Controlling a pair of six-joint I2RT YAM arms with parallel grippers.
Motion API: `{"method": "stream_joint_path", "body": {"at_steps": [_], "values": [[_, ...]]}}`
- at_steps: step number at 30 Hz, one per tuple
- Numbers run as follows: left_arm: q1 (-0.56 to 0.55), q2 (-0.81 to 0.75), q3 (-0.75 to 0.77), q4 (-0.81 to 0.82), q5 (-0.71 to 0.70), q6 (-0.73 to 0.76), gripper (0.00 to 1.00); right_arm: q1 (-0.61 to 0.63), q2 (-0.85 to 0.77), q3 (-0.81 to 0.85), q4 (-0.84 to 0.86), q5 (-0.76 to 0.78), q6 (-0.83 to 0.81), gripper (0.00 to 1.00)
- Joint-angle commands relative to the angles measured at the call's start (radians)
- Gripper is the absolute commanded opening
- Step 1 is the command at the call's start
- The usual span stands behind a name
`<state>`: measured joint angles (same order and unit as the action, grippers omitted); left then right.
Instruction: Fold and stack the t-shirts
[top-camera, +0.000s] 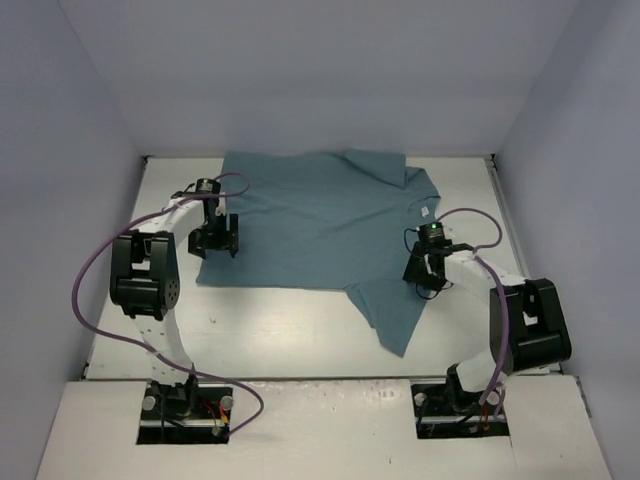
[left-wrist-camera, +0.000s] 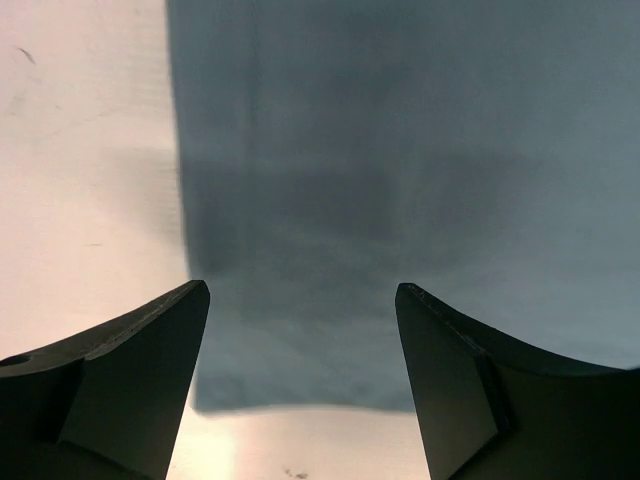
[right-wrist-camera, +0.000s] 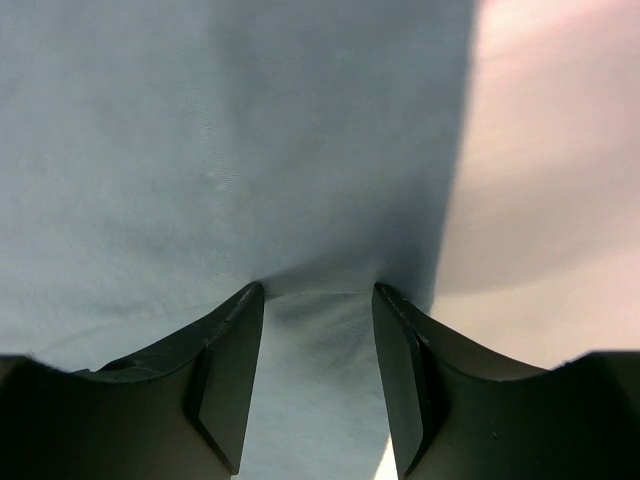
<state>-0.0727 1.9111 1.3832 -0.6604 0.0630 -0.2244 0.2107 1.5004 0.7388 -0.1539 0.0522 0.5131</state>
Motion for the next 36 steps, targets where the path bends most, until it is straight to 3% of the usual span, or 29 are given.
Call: {"method": "stream_joint_path", "body": {"at_steps": [1, 7, 11, 19, 25, 31, 36], "values": [[0.001, -0.003, -0.03, 0.053, 0.013, -0.049, 0.73, -0.076, -0.062, -0.029, -0.055, 0.051, 0.003, 0.45], [-0.002, -0.034, -0.039, 0.082, 0.063, -0.083, 0.73, -0.1, -0.069, 0.014, -0.059, 0.034, -0.035, 0.45], [-0.002, -0.206, -0.041, 0.055, 0.07, -0.103, 0.73, -0.1, -0.19, 0.065, -0.081, 0.009, -0.036, 0.46], [0.002, -0.498, -0.305, 0.033, 0.078, -0.132, 0.73, -0.102, -0.333, 0.054, -0.173, 0.015, 0.031, 0.46], [0.033, -0.502, -0.454, 0.091, 0.106, -0.174, 0.72, -0.102, -0.378, -0.049, -0.179, -0.041, 0.117, 0.45], [0.126, -0.486, -0.512, 0.151, 0.145, -0.246, 0.68, -0.102, -0.462, -0.085, -0.189, -0.044, 0.125, 0.45], [0.132, -0.508, -0.558, 0.224, 0.143, -0.347, 0.66, -0.102, -0.506, -0.123, -0.195, -0.081, 0.146, 0.45]]}}
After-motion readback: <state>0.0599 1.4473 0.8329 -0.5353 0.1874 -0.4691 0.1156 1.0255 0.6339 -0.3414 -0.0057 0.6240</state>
